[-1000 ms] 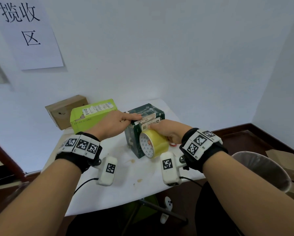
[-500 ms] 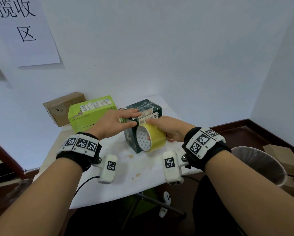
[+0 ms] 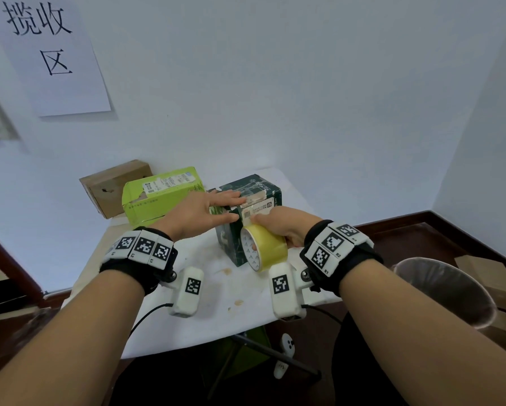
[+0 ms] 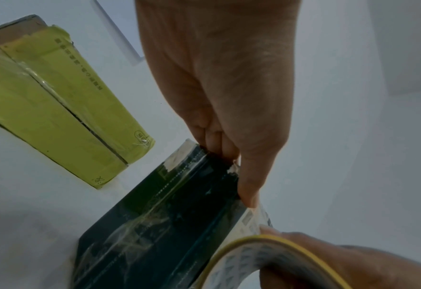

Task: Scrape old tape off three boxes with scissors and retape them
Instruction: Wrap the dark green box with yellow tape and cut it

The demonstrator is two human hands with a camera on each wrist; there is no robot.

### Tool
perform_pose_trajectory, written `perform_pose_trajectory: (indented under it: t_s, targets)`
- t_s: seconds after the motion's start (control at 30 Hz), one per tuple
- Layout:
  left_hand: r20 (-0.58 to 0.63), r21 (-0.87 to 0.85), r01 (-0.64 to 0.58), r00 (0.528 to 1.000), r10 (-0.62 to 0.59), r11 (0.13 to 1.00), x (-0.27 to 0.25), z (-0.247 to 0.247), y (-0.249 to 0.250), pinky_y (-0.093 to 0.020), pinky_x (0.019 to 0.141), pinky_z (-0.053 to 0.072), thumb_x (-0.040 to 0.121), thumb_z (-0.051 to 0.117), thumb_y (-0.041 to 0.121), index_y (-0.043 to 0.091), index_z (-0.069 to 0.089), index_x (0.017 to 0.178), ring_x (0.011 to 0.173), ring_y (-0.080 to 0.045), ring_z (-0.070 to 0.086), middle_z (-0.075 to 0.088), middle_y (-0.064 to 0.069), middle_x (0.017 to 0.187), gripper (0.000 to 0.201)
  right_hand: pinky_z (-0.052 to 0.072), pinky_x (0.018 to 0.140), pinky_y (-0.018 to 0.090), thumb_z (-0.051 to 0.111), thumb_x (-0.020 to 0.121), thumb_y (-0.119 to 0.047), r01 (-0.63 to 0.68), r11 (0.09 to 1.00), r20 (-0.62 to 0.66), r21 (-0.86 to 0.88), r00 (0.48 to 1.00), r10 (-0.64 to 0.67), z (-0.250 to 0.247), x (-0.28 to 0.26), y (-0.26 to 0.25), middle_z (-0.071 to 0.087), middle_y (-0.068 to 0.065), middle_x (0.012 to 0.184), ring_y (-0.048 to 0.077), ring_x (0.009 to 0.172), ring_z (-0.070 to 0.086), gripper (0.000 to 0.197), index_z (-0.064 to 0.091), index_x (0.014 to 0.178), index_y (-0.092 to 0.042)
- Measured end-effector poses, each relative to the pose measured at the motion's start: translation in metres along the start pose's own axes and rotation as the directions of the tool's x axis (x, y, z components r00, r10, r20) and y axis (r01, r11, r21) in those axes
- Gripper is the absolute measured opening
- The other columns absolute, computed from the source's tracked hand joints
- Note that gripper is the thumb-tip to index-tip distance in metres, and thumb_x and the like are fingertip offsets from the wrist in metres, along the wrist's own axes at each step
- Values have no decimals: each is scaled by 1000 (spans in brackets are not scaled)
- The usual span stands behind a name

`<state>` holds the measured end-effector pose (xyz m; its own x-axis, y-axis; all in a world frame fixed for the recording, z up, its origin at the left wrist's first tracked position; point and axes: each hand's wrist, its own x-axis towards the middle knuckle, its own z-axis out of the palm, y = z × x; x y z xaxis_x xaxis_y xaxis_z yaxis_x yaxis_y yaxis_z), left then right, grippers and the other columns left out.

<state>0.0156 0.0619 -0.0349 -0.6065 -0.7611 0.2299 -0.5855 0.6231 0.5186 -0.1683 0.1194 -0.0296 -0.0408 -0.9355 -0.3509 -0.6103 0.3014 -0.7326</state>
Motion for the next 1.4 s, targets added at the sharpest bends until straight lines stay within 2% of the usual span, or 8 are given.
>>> perform_pose_trajectory:
  t_s: [0.23, 0.33, 0.4, 0.57, 0.9, 1.13, 1.3, 1.4]
  targets:
    - [8, 41, 76, 997, -76, 996, 4, -6, 15, -13, 103, 30, 87, 65, 43, 36, 67, 117, 120, 12, 44, 56, 20, 131, 32, 43, 103, 43, 36, 100, -42, 5, 1000, 5, -6, 1000, -5, 0, 3, 0, 52, 16, 135, 32, 120, 53, 54, 38, 140, -6]
    - [-173, 103, 158, 975, -139, 982, 11, 3, 27, -23, 77, 49, 90, 59, 47, 31, 75, 102, 81, -4, 65, 72, 11, 106, 26, 44, 102, 45, 36, 101, -40, 4, 999, 9, 32, 1000, -4, 2, 5, 1, 53, 16, 133, 32, 118, 54, 50, 39, 139, -6]
    - [-242, 174, 160, 963, -116, 972, 18, 10, 34, -30, 62, 44, 91, 58, 47, 24, 77, 87, 58, -12, 54, 73, -3, 83, 30, 44, 102, 45, 36, 101, -39, -4, 999, 8, 46, 1000, 4, 2, 4, 1, 53, 16, 132, 32, 118, 54, 49, 39, 138, -5]
    - [-228, 336, 88, 974, -10, 938, 31, 19, 33, -30, 61, 37, 86, 60, 53, 26, 49, 68, 73, -12, 47, 49, 8, 77, 34, 47, 99, 45, 36, 102, -37, -2, 994, 20, 110, 1000, 0, 2, 3, 3, 56, 16, 128, 33, 115, 56, 45, 43, 133, -7]
    - [-203, 456, 0, 974, 104, 890, 36, 28, 21, -39, 67, 44, 88, 60, 43, 18, 54, 82, 79, -17, 40, 43, 5, 82, 27, 52, 92, 43, 45, 97, -47, -11, 968, 52, 249, 999, -2, 2, 17, 15, 63, 15, 118, 29, 107, 62, 49, 50, 123, -6]
    - [-173, 470, -15, 979, 109, 883, 34, 24, 20, -39, 67, 45, 86, 61, 48, 20, 52, 84, 83, -17, 44, 45, 7, 85, 29, 45, 36, 17, 38, 103, -29, -5, 945, -80, 327, 996, 33, -35, 11, 36, 61, 11, 67, 11, 40, 59, 38, 52, 78, -4]
    - [-175, 478, -11, 979, 108, 878, 35, 23, 18, -40, 67, 48, 86, 59, 51, 23, 50, 84, 82, -15, 43, 47, 8, 85, 29, 51, 85, 32, 51, 92, -1, -49, 999, -253, -1, 966, 47, -48, 33, 63, 57, -1, 76, 19, 84, 56, 17, 66, 98, -4]
    - [-173, 477, -11, 979, 107, 879, 35, 23, 17, -40, 67, 48, 86, 58, 52, 24, 50, 83, 81, -13, 42, 46, 10, 84, 29, 48, 87, 30, 50, 91, -2, -62, 991, -220, -122, 975, 34, -45, 44, 69, 59, 7, 95, 20, 91, 54, 30, 63, 118, -3]
